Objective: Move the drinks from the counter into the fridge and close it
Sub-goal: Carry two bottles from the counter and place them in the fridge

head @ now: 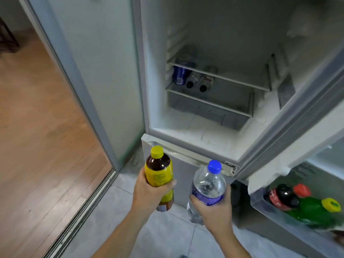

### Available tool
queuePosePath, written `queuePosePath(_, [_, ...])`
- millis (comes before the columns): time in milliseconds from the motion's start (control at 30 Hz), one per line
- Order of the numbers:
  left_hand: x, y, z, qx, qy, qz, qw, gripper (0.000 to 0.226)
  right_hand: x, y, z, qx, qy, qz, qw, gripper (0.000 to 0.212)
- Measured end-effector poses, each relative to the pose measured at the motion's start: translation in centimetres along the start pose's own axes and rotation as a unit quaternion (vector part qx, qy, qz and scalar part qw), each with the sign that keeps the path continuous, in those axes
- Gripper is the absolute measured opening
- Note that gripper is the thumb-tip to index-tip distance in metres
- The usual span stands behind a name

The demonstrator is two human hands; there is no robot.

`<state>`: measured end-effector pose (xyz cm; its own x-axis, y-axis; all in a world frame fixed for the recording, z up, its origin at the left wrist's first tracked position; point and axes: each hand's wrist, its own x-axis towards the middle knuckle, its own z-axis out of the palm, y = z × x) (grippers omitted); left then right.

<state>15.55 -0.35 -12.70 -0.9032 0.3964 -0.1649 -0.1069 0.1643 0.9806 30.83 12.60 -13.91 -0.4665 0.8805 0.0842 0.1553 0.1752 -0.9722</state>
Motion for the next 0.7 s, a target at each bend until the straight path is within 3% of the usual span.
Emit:
queuePosePath(433, [12.9,4.9,6.1,0.050,-0.082,0.052,0.994,0.082,12.2,-1.0,1.7,0.003,0.065,-0.003,0.998,0.081])
queuePosePath(700, [19.5,8.1,9.5,0.088,-0.085,0.065,0.990,0.078,20.5,-2.6,3.8,-0.016,0.099,0.021,0.995,0.083])
